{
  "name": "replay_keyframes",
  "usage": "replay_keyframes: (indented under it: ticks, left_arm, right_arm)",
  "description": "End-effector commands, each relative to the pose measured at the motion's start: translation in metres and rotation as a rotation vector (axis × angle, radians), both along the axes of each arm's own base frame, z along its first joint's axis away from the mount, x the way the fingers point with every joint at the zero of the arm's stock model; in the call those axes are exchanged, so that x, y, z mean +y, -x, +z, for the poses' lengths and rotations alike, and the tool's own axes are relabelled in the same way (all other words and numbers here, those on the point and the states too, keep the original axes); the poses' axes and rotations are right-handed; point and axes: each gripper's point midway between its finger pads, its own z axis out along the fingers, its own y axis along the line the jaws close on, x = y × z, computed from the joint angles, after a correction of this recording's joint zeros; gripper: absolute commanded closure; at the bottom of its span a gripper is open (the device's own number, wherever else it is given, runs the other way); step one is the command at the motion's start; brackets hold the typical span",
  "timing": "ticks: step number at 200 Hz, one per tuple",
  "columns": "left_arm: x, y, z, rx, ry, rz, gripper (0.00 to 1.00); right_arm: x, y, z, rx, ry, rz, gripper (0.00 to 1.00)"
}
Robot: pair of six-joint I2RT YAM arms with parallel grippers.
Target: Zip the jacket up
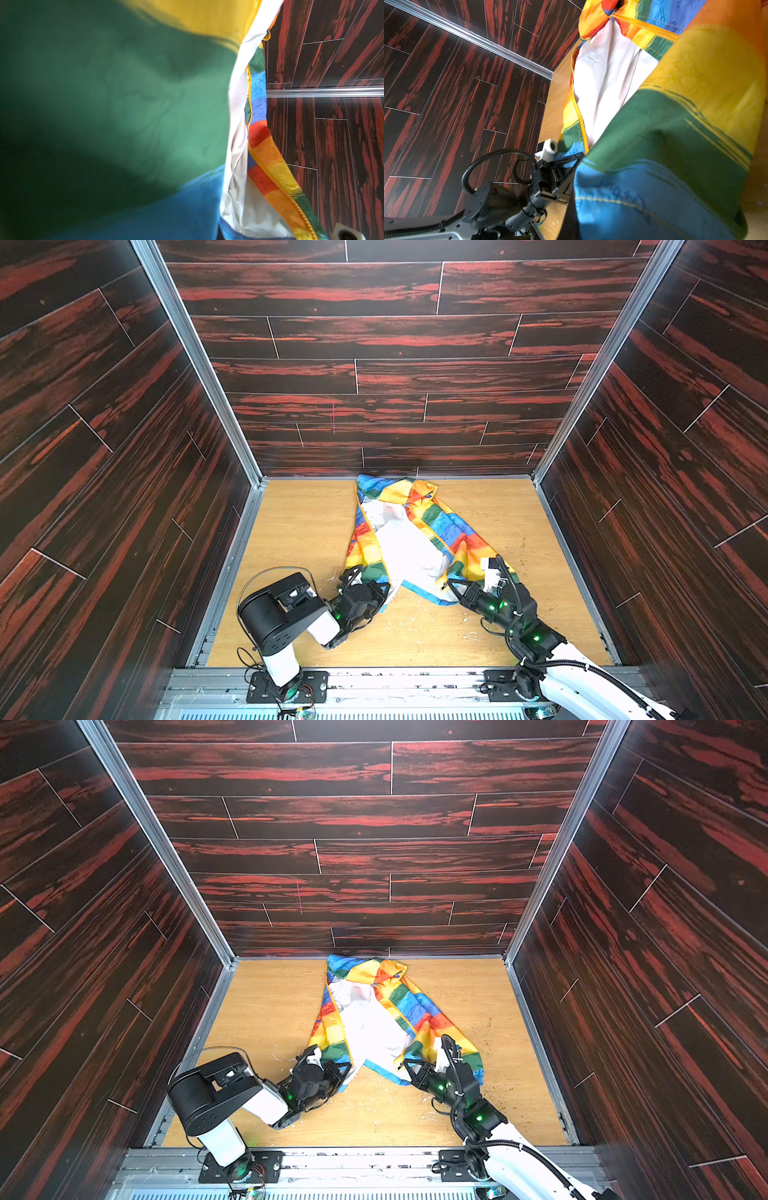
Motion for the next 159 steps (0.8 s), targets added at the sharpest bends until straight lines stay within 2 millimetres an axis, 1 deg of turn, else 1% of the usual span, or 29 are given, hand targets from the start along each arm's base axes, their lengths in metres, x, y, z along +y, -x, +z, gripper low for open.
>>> replay_keyframes:
  ticks: [1,19,31,43,46,49,50,60,76,90,105,118,140,149,152,159]
  left_arm:
    - [-0.021,-0.013,0.031,-0.064,0.070,-0.122,1.00]
    - [-0.033,-0.019,0.047,-0.082,0.083,-0.198,1.00]
    - [-0.040,-0.023,0.062,-0.109,0.072,-0.240,1.00]
    - [-0.046,-0.023,0.070,-0.104,0.024,-0.285,1.00]
    - [-0.049,-0.025,0.076,-0.115,0.015,-0.298,1.00]
    - [-0.049,-0.025,0.076,-0.106,-0.009,-0.309,1.00]
    - [-0.050,-0.025,0.079,-0.113,-0.010,-0.314,1.00]
    - [-0.050,-0.025,0.084,-0.096,-0.084,-0.343,1.00]
    - [-0.046,-0.025,0.102,-0.117,-0.169,-0.362,1.00]
    - [-0.042,-0.026,0.120,-0.153,-0.209,-0.360,1.00]
    - [-0.041,-0.026,0.142,-0.214,-0.194,-0.361,1.00]
    - [-0.045,-0.025,0.162,-0.270,-0.157,-0.374,1.00]
    - [-0.058,-0.020,0.197,-0.368,-0.082,-0.440,1.00]
    - [-0.062,-0.020,0.210,-0.404,-0.065,-0.462,1.00]
    - [-0.063,-0.019,0.214,-0.413,-0.061,-0.468,1.00]
    - [-0.066,-0.018,0.224,-0.440,-0.052,-0.487,1.00]
  right_arm:
    - [-0.001,-0.008,0.030,-0.093,0.021,-0.014,1.00]
    - [0.000,-0.011,0.047,-0.165,0.032,-0.008,1.00]
    - [0.002,-0.012,0.057,-0.199,0.045,0.006,1.00]
    - [0.007,-0.012,0.064,-0.216,0.064,0.039,1.00]
    - [0.009,-0.012,0.066,-0.220,0.069,0.049,1.00]
    - [0.010,-0.012,0.068,-0.223,0.072,0.058,1.00]
    - [0.011,-0.012,0.069,-0.225,0.074,0.062,1.00]
    - [0.016,-0.012,0.072,-0.231,0.086,0.094,1.00]
    - [0.024,-0.014,0.076,-0.239,0.086,0.132,1.00]
    - [0.029,-0.016,0.079,-0.246,0.074,0.151,1.00]
    - [0.033,-0.017,0.082,-0.252,0.051,0.171,1.00]
    - [0.037,-0.017,0.084,-0.260,0.021,0.198,1.00]
    - [0.043,-0.016,0.098,-0.318,-0.056,0.239,1.00]
    - [0.041,-0.018,0.104,-0.344,-0.083,0.233,1.00]
    - [0.043,-0.015,0.107,-0.354,-0.098,0.258,1.00]
    - [0.043,-0.014,0.113,-0.380,-0.124,0.266,1.00]
